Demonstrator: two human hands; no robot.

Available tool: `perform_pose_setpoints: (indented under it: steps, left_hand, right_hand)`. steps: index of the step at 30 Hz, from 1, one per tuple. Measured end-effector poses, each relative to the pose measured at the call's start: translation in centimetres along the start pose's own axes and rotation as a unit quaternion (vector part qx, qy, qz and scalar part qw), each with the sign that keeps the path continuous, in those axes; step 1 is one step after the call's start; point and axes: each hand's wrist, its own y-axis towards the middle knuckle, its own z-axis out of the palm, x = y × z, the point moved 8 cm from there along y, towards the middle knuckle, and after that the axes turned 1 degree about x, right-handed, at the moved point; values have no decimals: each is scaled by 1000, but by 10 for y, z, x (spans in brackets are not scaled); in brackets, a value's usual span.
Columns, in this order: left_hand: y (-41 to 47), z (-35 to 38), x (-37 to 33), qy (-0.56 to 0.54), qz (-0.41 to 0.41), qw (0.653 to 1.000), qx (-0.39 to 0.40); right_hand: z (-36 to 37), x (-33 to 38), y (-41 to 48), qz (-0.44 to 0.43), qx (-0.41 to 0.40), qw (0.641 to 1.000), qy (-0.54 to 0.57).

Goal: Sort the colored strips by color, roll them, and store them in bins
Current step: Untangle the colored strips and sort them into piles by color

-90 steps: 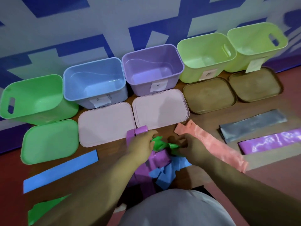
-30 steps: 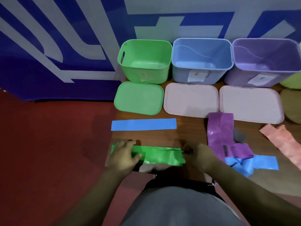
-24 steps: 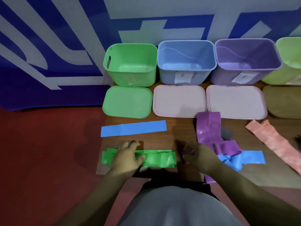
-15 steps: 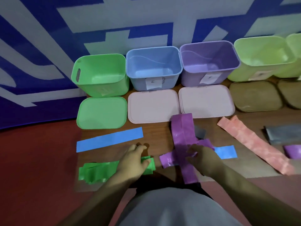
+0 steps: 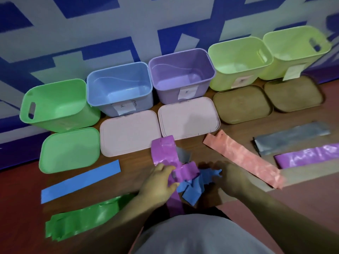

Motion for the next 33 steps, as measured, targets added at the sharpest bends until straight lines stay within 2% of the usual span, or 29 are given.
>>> perform_pose_setpoints:
  steps: [11,16,20,24,28,31,33]
  left_hand:
    - [40,34,-80,31,89,996,1]
    - [46,52,-91,56,88,993,58]
    - [43,57,-88,77,65,993,57]
    - [43,53,-86,29,29,998,37]
    - [46,44,-94,-56,20,998,13]
    - [46,30,-105,-114,28,993,-15]
    - [46,20,-109,-170,1,985,-22]
  right_hand:
    - [-1,-39,21,-26,36,999,-1]
    - [6,-46,26,-15,19,1000,9]
    - [9,-49,27,2,11,1000,29]
    - [-6,-42,23,-27,17,995,89]
    - [-51,-19,5,-88,18,985,147]
    - [-85,-3,-9,-115,4,980,160]
    - [-102,6,-17,-133,4,978,158]
